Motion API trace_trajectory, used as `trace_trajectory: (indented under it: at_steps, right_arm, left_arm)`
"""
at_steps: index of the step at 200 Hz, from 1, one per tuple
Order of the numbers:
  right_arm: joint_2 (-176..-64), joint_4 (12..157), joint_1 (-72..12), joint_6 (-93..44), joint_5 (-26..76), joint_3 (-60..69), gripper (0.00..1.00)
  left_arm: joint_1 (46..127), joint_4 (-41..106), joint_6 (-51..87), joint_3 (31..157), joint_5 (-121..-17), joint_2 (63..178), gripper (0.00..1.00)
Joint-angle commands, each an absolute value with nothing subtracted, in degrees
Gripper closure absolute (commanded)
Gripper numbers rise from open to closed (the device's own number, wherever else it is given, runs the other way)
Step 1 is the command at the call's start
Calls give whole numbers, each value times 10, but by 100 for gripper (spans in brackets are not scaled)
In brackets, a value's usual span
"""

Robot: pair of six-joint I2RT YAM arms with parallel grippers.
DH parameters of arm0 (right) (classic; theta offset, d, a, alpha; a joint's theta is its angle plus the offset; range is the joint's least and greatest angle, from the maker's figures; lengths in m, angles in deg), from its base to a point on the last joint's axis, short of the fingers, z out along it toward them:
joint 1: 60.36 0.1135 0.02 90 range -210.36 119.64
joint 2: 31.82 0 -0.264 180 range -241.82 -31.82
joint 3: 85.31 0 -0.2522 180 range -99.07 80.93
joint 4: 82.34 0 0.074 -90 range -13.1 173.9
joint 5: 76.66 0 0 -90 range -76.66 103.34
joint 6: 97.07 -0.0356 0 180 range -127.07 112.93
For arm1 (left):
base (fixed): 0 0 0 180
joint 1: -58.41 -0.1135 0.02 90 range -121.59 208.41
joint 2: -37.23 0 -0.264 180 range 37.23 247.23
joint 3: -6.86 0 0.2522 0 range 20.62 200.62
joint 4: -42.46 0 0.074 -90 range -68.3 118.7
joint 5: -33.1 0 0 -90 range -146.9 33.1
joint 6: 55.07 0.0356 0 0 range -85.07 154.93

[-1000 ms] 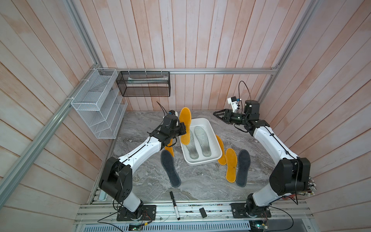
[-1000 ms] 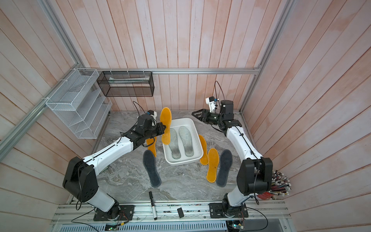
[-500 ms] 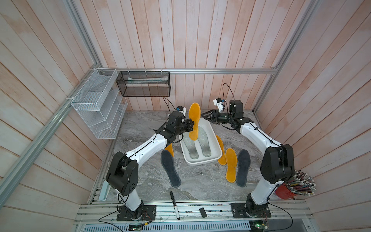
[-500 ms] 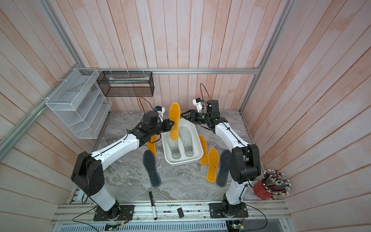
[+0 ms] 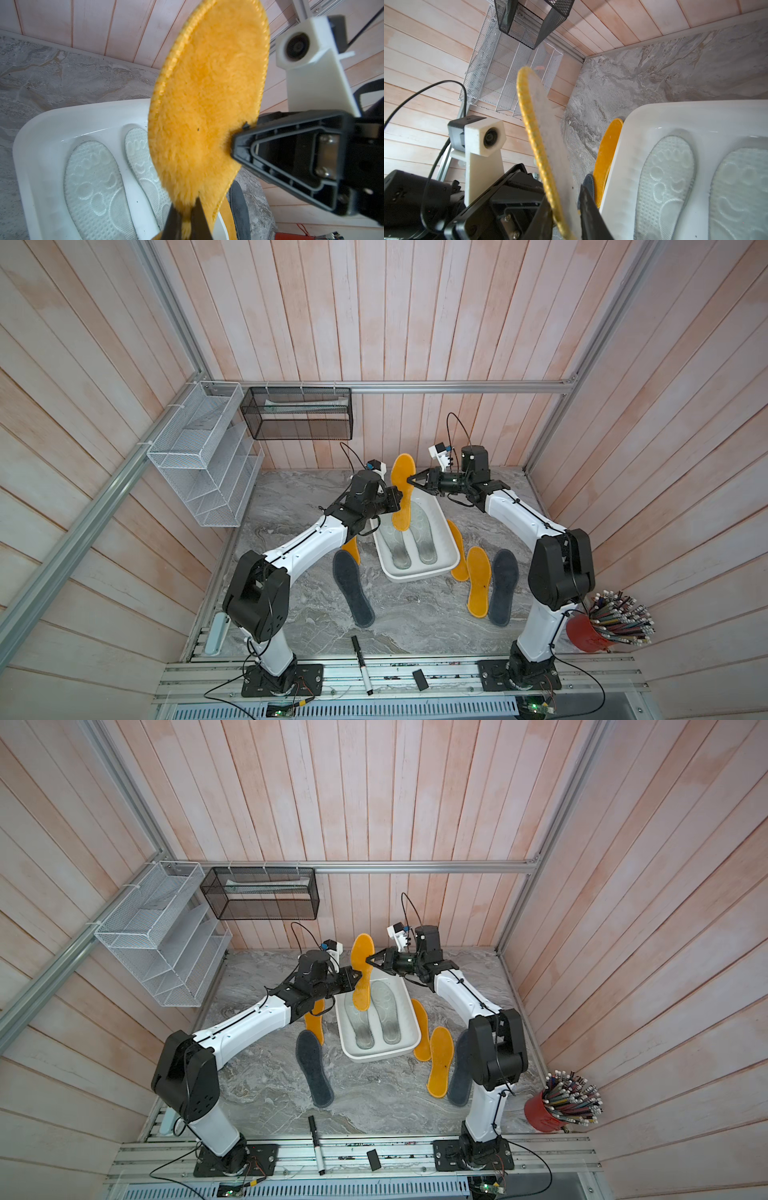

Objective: Put the insoles into the storage box
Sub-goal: Pick up the insole from the center of the board, then place the insole in the storage box.

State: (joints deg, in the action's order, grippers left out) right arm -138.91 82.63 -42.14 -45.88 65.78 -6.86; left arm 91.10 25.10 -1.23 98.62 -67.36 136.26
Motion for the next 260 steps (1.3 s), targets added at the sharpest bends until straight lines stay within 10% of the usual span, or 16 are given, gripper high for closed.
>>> trace_trajectory:
  at_steps: [1, 29, 73, 260]
  right_arm:
    - [-1397, 836, -419, -457, 667, -88, 84]
    - [-1398, 841, -418, -453, 675, -86, 100]
    - [-1401, 823, -419, -426, 692, -91, 100]
    - [-1521, 658, -393, -340, 767, -116, 100]
  left_arm:
    - [912, 263, -2, 1001, -677, 1363, 100]
    - [911, 262, -5, 1001, -675, 1365, 100]
    - [910, 248, -20, 985, -667, 1356, 44]
    - [823, 238, -80, 800, -569, 1184, 14]
